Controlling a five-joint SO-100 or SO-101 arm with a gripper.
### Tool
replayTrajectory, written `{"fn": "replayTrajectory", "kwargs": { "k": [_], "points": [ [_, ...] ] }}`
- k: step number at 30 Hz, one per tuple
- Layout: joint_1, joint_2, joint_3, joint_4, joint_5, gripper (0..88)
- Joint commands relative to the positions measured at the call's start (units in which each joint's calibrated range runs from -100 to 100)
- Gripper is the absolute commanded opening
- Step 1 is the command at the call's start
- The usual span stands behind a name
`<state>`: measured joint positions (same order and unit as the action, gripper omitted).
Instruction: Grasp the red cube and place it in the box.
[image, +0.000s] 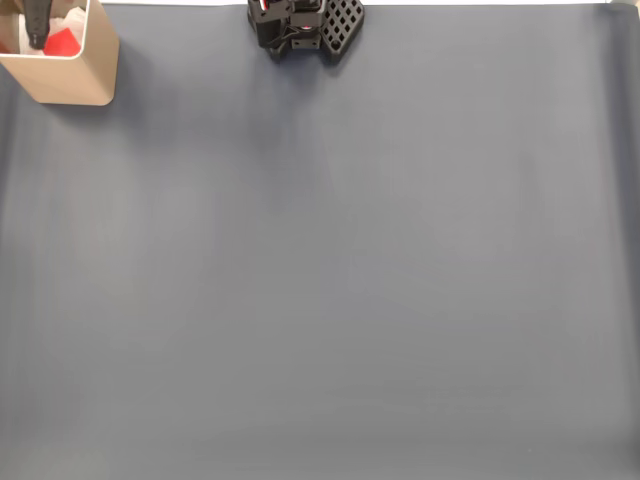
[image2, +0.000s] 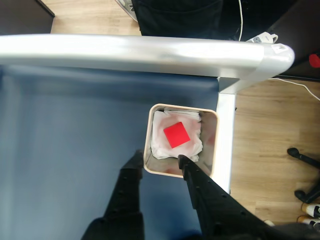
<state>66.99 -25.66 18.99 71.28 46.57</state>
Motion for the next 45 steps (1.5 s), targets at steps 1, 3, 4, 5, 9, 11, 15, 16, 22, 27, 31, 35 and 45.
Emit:
{"fn": "replayTrajectory", "kwargs": {
  "k": [1,3,4,5,9,11,15,16,22,27,31,35,45],
  "points": [
    [-2.6,-2.6,-2.0,-0.8,-0.5,3.2],
    [-3.8,-2.8,-2.0,-0.8,-0.5,0.4],
    [-4.4,-2.9,-2.3,-0.8,-0.6,0.0],
    [-5.0,-3.0,-2.5,-0.8,-0.6,0.0],
    [-8.5,-3.3,-3.9,-0.9,-1.1,0.0],
    [-11.0,-3.6,-4.6,-1.7,-1.4,0.0],
    [-17.0,-5.2,-4.7,-4.3,-1.7,0.0],
    [-18.8,-5.7,-4.7,-4.7,-1.7,0.0],
    [-29.5,-9.9,-0.9,-7.2,-0.7,0.0],
    [-37.9,-13.9,5.2,-11.7,-0.3,0.0],
    [-44.9,-16.8,8.9,-13.8,0.0,0.0],
    [-51.1,-18.7,11.5,-15.1,0.1,0.0],
    [-61.9,-22.5,17.3,-17.2,0.9,0.0]
  ]
}}
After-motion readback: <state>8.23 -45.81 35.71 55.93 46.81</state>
